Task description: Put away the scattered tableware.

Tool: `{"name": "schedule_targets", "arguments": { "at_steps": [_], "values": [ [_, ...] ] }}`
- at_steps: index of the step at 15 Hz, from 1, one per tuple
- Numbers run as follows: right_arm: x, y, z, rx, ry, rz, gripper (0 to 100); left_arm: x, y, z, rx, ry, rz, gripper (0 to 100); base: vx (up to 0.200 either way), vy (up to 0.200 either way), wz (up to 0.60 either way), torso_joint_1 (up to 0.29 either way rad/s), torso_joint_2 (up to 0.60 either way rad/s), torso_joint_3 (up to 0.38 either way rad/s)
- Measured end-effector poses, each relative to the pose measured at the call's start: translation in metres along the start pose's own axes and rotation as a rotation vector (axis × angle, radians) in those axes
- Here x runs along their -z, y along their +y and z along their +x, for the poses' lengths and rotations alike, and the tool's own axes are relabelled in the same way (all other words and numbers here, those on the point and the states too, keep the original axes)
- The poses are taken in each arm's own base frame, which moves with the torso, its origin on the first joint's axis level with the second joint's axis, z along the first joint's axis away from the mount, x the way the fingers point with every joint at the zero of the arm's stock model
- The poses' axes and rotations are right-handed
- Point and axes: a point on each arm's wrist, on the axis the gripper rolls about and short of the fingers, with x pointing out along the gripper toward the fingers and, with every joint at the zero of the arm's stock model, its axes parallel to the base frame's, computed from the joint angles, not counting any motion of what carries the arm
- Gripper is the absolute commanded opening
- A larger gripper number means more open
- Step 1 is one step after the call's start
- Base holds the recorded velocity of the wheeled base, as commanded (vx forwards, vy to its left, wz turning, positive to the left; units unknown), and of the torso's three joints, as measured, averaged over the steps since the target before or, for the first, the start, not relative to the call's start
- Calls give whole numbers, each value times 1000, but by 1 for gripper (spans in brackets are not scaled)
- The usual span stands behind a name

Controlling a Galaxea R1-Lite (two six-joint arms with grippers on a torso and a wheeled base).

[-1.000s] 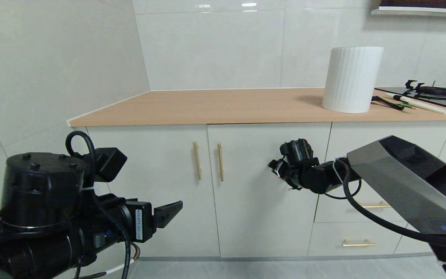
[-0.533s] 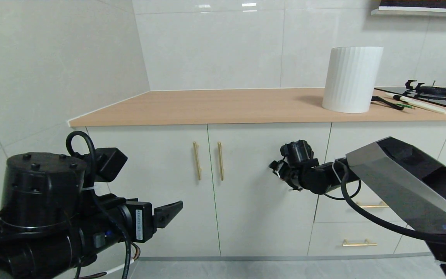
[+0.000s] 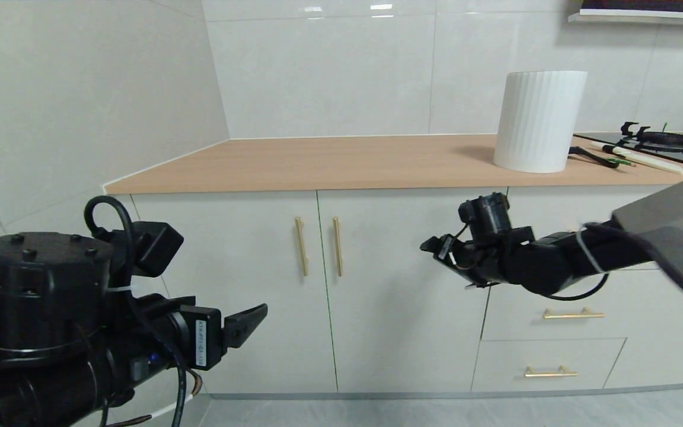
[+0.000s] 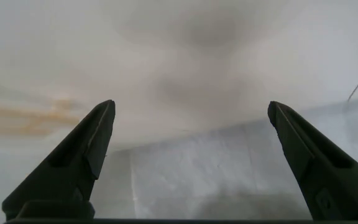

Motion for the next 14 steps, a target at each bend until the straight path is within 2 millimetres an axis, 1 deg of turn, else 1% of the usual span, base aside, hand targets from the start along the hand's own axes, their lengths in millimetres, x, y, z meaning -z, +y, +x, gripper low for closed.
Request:
{"name": "schedule_targets", "arguments": {
  "at_steps": [1,3,5,6,7,8,9,10,11,13,14],
  "values": [
    [-6,1,-28,-22,-15,-29,100,-1,4,-4,-24,-16,2,100,0,0,0,0,0,0],
    [-15,-2,-89,-62,-56,-90,100,0,12,-17,-47,-53,-9,100,0,0,0,0,0,0],
    [-17,-16,-158,-107,-112,-158,100,7,22,-39,-49,-102,-8,100,0,0,0,0,0,0],
    [-14,-25,-187,-125,-139,-189,100,12,27,-51,-47,-126,5,100,0,0,0,0,0,0],
    [-11,-39,-221,-145,-183,-225,100,21,33,-65,-45,-157,29,100,0,0,0,0,0,0],
    [-5,-55,-253,-161,-236,-263,100,32,40,-81,-44,-192,53,100,0,0,0,0,0,0],
    [2,-71,-279,-169,-290,-299,100,44,47,-94,-47,-223,71,100,0,0,0,0,0,0],
    [11,-89,-307,-176,-361,-344,100,58,55,-110,-56,-257,90,100,0,0,0,0,0,0],
    [25,-108,-330,-165,-421,-389,100,74,63,-123,-75,-281,103,100,0,0,0,0,0,0],
    [52,-141,-364,-117,-523,-462,100,101,75,-145,-127,-329,106,100,0,0,0,0,0,0],
    [68,-157,-378,-75,-569,-496,100,114,79,-155,-159,-362,108,100,0,0,0,0,0,0]
  ]
}}
